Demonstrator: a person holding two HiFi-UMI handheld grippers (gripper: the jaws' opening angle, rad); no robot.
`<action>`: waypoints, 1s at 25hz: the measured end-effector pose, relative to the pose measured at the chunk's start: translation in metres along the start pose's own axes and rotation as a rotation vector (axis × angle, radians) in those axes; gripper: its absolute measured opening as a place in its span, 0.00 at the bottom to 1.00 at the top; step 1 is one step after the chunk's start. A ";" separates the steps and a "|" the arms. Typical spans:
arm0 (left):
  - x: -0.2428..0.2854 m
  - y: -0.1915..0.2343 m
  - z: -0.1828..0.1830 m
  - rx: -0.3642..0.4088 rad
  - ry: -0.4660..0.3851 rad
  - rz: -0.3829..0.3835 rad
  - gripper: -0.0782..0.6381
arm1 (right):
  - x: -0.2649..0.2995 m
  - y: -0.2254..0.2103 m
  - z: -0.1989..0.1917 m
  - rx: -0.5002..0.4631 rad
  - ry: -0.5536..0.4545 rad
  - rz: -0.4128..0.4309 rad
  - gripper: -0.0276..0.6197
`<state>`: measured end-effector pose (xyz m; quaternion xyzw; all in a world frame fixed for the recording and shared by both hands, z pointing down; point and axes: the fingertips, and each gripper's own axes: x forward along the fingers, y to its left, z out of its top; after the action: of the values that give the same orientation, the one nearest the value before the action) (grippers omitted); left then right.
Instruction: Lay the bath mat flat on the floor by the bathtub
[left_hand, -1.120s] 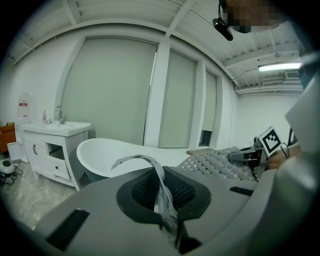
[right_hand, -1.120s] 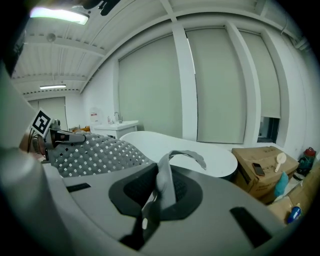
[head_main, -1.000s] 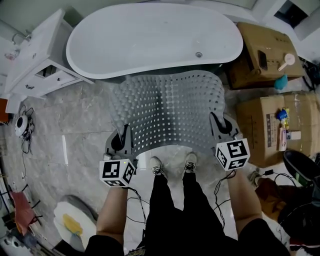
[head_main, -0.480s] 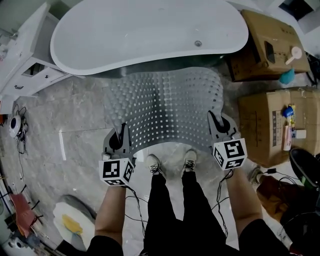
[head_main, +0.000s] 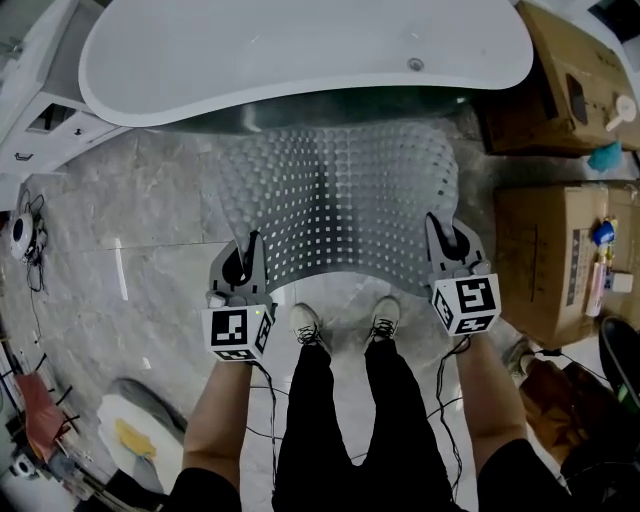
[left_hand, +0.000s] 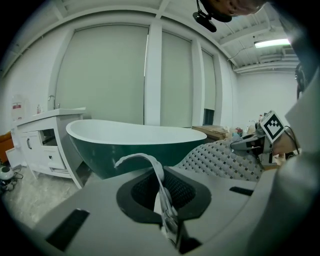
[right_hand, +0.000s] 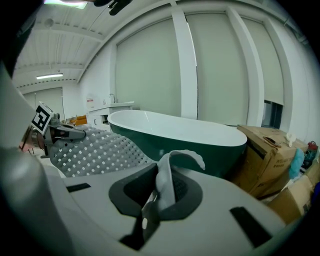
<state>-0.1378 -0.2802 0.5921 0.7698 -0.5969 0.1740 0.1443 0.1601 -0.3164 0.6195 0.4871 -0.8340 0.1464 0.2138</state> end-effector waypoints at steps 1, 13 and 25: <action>0.005 0.002 -0.010 0.001 0.003 0.000 0.15 | 0.006 0.001 -0.008 -0.004 0.002 -0.001 0.09; 0.072 0.013 -0.135 0.072 -0.004 -0.025 0.15 | 0.081 -0.004 -0.125 -0.061 -0.009 -0.009 0.09; 0.144 0.044 -0.270 0.100 -0.015 -0.028 0.16 | 0.167 -0.023 -0.247 -0.076 -0.006 -0.003 0.09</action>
<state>-0.1739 -0.2999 0.8981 0.7856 -0.5777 0.1958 0.1036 0.1605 -0.3407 0.9172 0.4804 -0.8388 0.1128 0.2302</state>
